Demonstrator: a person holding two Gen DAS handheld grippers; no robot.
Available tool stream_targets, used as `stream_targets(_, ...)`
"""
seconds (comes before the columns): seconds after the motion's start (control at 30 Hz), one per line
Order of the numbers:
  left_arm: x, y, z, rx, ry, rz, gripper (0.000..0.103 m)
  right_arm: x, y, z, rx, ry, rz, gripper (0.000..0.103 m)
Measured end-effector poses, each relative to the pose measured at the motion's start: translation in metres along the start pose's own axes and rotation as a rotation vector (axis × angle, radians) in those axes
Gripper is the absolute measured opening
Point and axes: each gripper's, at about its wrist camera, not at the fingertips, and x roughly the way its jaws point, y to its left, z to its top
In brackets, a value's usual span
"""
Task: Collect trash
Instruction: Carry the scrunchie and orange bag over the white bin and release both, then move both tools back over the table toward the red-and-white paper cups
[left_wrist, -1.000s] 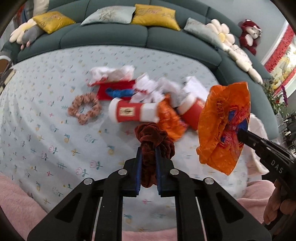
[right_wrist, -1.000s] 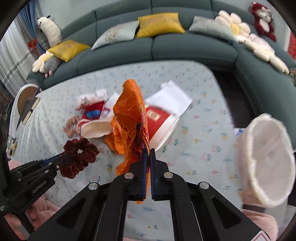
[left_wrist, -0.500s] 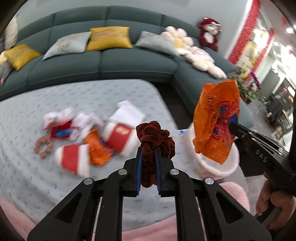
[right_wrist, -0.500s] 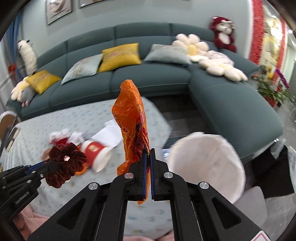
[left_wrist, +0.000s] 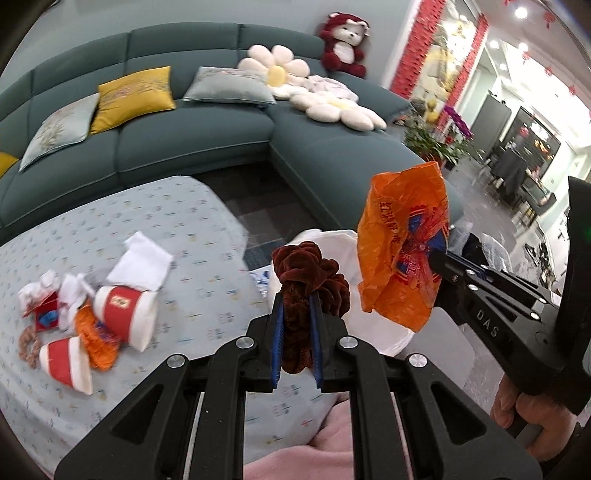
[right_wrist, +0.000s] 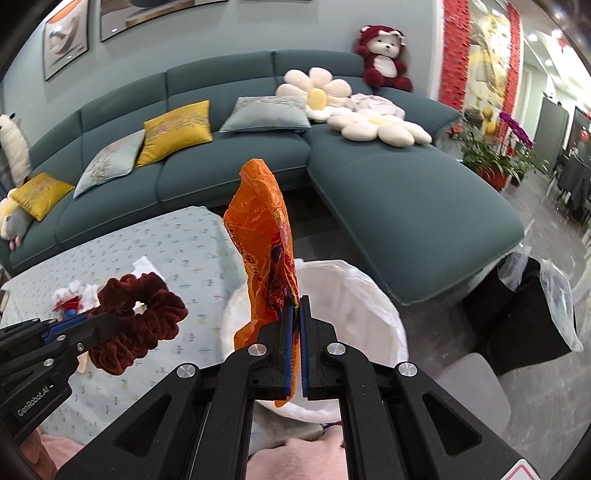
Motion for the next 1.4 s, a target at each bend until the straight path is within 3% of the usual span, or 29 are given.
stream_targets(0.27, 0.032, -0.026, 0.009, 0.033, 0.034, -0.04, 0.013, 0.016, -0.028, -0.001, 0.044, 0.017, -0.022, 0.003)
stream_targets(0.37, 0.041, -0.032, 0.01, 0.034, 0.044, -0.054, 0.017, 0.022, -0.033, -0.002, 0.047, 0.02, -0.029, 0.004)
stream_targets(0.43, 0.047, -0.032, 0.012, 0.02, 0.043, -0.055, 0.026, 0.023, -0.034, -0.002, 0.052, 0.016, -0.037, 0.007)
stream_targets(0.53, 0.049, -0.033, 0.013, 0.007, 0.039, -0.046, 0.039, 0.027, -0.034, 0.0, 0.06, 0.017, -0.041, 0.016)
stream_targets(0.6, 0.05, -0.031, 0.013, 0.003, 0.037, -0.042, 0.041, 0.027, -0.036, 0.001, 0.064, 0.011, -0.039, 0.026)
stream_targets(0.73, 0.046, -0.028, 0.014, 0.0, 0.025, -0.027, 0.046, 0.023, -0.033, 0.002, 0.06, -0.001, -0.046, 0.035)
stream_targets(1.1, 0.016, 0.015, 0.006, -0.075, -0.022, 0.059, 0.061, 0.004, 0.007, 0.007, -0.02, -0.043, -0.033, 0.056)
stream_targets(1.4, -0.02, 0.079, -0.015, -0.159, -0.049, 0.171, 0.061, -0.005, 0.069, 0.004, -0.096, -0.035, 0.028, 0.059)
